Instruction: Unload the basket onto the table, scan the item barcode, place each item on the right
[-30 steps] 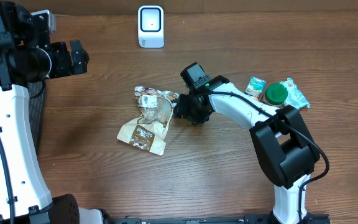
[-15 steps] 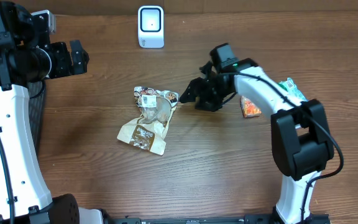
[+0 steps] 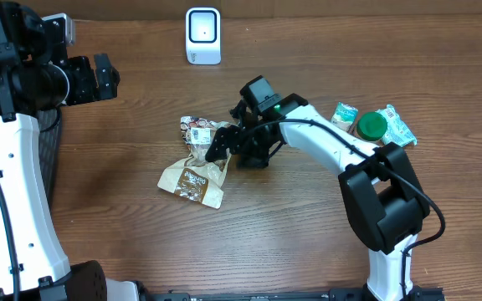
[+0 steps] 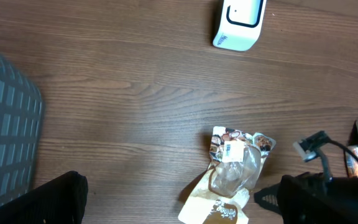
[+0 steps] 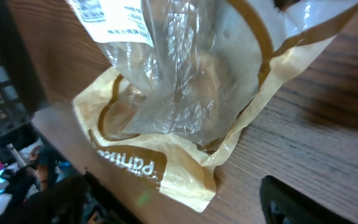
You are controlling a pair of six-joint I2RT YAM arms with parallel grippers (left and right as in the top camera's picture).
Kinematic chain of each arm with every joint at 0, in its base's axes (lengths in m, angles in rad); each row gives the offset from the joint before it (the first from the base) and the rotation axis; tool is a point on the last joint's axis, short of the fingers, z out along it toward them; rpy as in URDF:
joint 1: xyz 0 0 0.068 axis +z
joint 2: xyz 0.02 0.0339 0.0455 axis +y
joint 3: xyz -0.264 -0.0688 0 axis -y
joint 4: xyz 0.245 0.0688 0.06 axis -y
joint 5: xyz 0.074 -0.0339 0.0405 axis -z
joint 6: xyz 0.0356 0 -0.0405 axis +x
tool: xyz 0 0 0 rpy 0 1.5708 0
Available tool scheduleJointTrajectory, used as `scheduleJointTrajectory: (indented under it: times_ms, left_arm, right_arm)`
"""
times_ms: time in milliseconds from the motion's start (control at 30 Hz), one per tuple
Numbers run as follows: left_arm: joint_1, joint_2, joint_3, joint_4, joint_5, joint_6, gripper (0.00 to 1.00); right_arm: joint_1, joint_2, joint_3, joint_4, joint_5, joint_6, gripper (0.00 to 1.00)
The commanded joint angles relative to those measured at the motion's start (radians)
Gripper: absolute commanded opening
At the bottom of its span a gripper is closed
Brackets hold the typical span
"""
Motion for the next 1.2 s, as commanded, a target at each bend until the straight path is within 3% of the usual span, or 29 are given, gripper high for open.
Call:
scheduleJointTrajectory:
  times_ms: [0,200,667,1167]
  left_arm:
    - [0.004,0.002,0.008,0.0,0.008,-0.013,1.0]
    - [0.004,0.002,0.008,0.0,0.008,-0.013,0.99]
    - [0.004,0.002,0.008,0.0,0.008,-0.013,1.0]
    - [0.004,0.002,0.008,0.0,0.008,-0.013,1.0]
  right_arm:
    - [0.034,0.004,-0.001,0.019,0.099,0.072,0.89]
    - [0.1,0.049,-0.001,0.08,0.199,0.178,0.86]
    - [0.18,0.166,-0.001,0.128,0.233,0.236,0.75]
    - [0.195,0.166,0.0,0.172,0.262,0.245,0.34]
